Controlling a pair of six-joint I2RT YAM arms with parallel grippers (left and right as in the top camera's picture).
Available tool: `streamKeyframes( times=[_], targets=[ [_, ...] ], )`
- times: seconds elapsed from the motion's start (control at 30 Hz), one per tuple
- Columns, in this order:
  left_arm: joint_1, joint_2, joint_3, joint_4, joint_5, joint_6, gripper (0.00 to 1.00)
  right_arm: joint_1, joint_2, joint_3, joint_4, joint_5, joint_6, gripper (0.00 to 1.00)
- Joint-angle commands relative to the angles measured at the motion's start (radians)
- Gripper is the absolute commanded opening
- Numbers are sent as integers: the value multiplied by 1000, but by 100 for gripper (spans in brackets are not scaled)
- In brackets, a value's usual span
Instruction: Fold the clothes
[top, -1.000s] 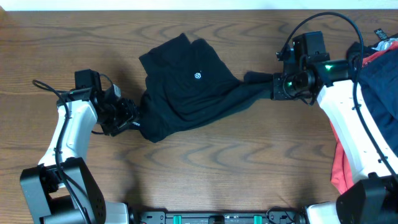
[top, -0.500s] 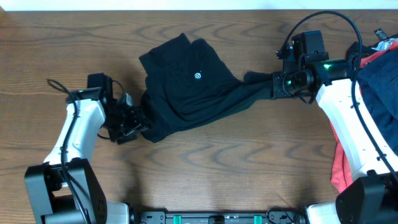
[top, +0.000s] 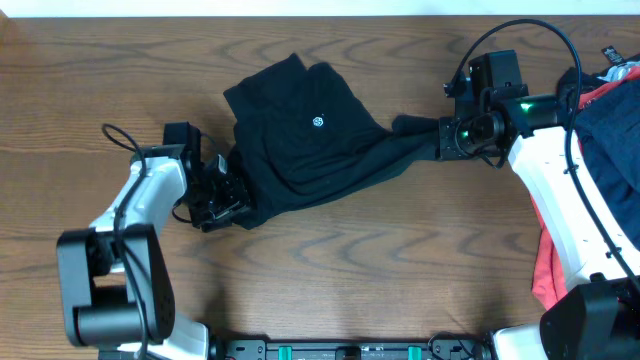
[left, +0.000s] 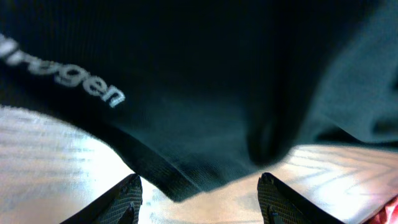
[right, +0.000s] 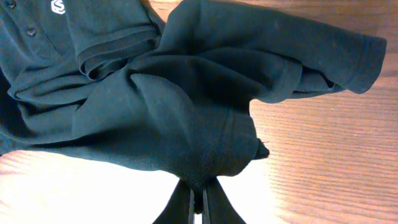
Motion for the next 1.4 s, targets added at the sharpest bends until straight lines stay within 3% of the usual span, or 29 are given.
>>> streamKeyframes(
  times=[0.0, 0.27, 0.33, 0.37, 0.4, 0.6, 0.77, 1.17, 1.37],
  targets=[
    [-9, 51, -10, 11, -4, -5, 62, -3, 1, 1, -1, 2, -15, 1],
    [-64, 130, -10, 97, 0, -21, 61, -1, 1, 1, -5, 1, -15, 1],
    [-77, 139, -10, 127, 0, -33, 42, -1, 0, 1, -9, 1, -15, 1],
    [-84, 142, -10, 147, 0, -37, 28, -1, 0, 1, -14, 1, -15, 1],
    [-88, 143, -10, 160, -1, -37, 6, -1, 0, 1, -18, 2, -15, 1],
    [-97, 137, -6, 259, -1, -86, 6, -1, 0, 1, -19, 2, -15, 1],
    [-97, 74, 43, 233, -1, -95, 6, -1, 0, 5, -18, 23, -15, 1],
    [-97, -354, 170, 149, -17, -95, 6, -4, 0, 158, -28, 111, -15, 1],
    [-97, -534, 188, 114, -134, -95, 6, -13, 0, 292, -56, 164, -15, 1]
  ],
)
